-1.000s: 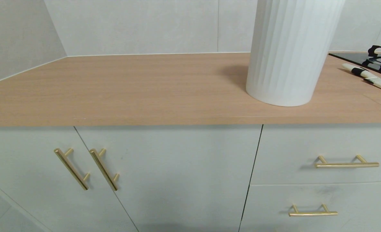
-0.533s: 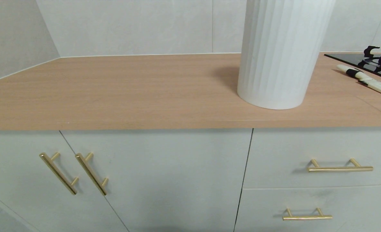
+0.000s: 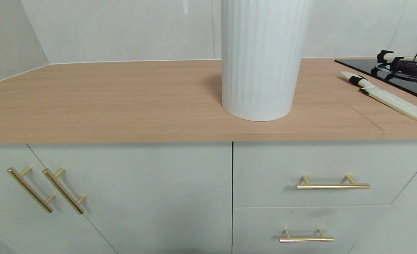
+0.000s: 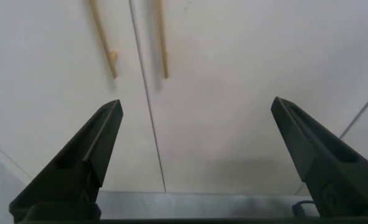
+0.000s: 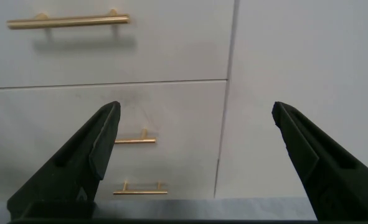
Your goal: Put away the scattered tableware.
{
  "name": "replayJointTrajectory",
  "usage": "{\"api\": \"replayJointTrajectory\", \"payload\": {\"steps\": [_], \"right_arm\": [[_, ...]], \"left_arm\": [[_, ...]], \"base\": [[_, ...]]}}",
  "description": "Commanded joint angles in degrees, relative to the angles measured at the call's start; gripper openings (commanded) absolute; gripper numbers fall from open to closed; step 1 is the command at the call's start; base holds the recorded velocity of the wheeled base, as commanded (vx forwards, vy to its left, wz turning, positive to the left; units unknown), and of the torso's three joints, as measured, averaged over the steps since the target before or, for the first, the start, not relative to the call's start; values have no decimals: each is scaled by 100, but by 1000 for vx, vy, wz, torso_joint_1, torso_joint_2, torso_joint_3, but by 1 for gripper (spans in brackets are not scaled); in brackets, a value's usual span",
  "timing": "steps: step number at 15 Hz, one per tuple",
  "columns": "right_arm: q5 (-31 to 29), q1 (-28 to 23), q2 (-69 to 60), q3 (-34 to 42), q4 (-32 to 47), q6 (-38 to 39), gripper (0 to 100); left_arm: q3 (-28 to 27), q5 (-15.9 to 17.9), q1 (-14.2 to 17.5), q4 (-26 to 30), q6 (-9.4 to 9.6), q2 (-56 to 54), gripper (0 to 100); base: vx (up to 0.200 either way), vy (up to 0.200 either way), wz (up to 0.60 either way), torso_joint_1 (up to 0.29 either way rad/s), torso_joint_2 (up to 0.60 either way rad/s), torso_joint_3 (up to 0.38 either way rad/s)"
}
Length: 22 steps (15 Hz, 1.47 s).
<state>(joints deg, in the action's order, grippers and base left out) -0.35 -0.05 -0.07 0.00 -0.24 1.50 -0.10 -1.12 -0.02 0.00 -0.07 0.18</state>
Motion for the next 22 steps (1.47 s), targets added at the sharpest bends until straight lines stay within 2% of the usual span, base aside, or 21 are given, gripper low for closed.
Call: {"api": "replayJointTrajectory", "payload": {"steps": [1,8,11,22], "right_arm": [[0,5,7,0,-2,-1,100],[0,5,7,0,-2,-1,100],[0,5,7,0,-2,-1,100],[0,5,7,0,-2,-1,100]], "left_arm": [[1,-2,2,-9,-1,-1,100],[1,-2,2,0,-1,-1,100],[1,-2,2,0,-1,-1,100],[-8,-2,2,0,-10,-1,100]], "base": [[0,0,0,0,0,0],[0,0,0,0,0,0],[0,-200,0,2,4,4],[0,0,0,0,0,0]]}}
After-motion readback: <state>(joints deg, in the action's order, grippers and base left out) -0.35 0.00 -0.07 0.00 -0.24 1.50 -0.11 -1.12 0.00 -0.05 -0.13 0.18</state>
